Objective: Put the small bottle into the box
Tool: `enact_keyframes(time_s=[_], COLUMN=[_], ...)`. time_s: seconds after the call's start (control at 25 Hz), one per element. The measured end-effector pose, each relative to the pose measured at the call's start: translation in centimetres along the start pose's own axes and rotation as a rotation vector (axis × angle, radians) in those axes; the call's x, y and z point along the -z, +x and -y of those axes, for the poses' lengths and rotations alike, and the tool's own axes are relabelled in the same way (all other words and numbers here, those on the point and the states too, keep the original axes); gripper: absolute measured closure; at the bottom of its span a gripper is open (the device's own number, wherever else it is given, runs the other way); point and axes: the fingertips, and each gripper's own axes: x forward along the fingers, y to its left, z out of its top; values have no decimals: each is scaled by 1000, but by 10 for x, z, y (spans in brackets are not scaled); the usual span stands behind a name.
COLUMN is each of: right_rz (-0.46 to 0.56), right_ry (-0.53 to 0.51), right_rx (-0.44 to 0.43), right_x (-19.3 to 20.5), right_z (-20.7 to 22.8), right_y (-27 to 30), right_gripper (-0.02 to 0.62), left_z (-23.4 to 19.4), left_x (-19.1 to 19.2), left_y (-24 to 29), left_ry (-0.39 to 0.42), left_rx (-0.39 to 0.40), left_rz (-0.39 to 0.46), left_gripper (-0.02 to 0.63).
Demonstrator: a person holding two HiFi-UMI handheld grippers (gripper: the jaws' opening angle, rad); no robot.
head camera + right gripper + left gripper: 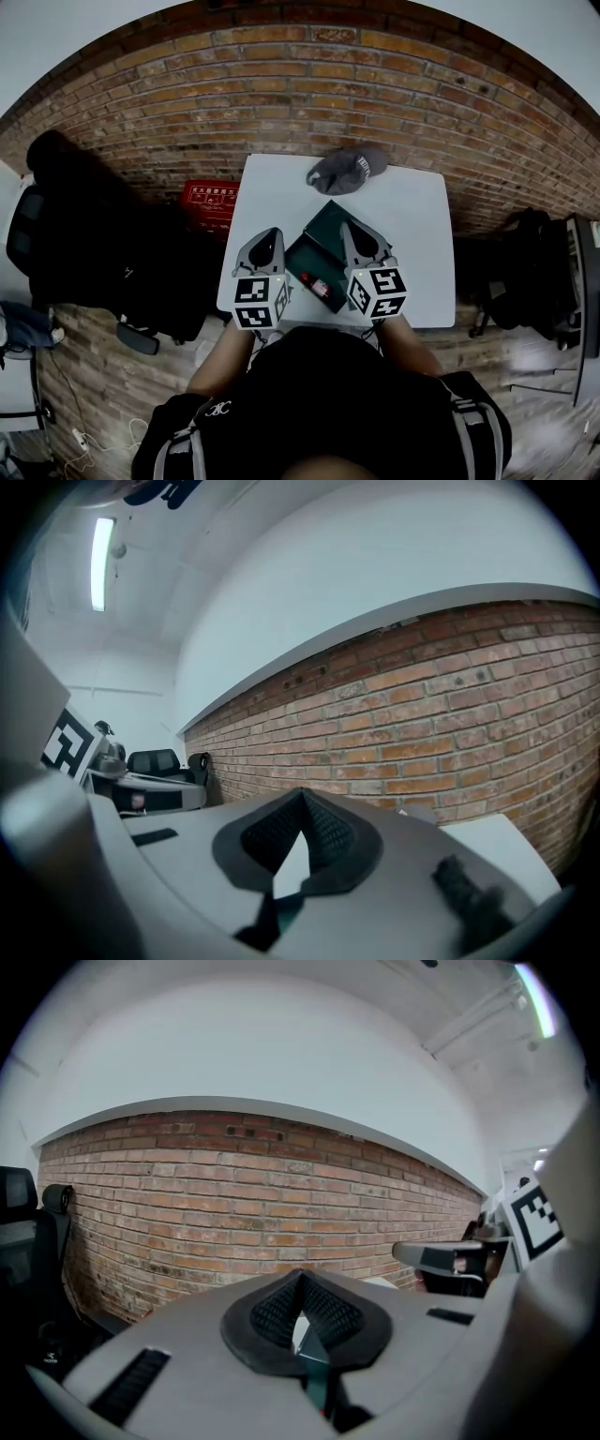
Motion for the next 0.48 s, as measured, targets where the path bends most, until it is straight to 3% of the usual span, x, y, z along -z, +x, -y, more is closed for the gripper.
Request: enact_keyframes(time_s=[0.48], right_rz=[49], right_ry=[-81], right_rx=[40], right_x=[-16], right_z=[-8], right_y=[-18], right_gripper=[568], left_z=[2], left_x=[3], left_y=[-12], left_ry=[-2], left_rx=[9], left_rz=[1], left_gripper=[603])
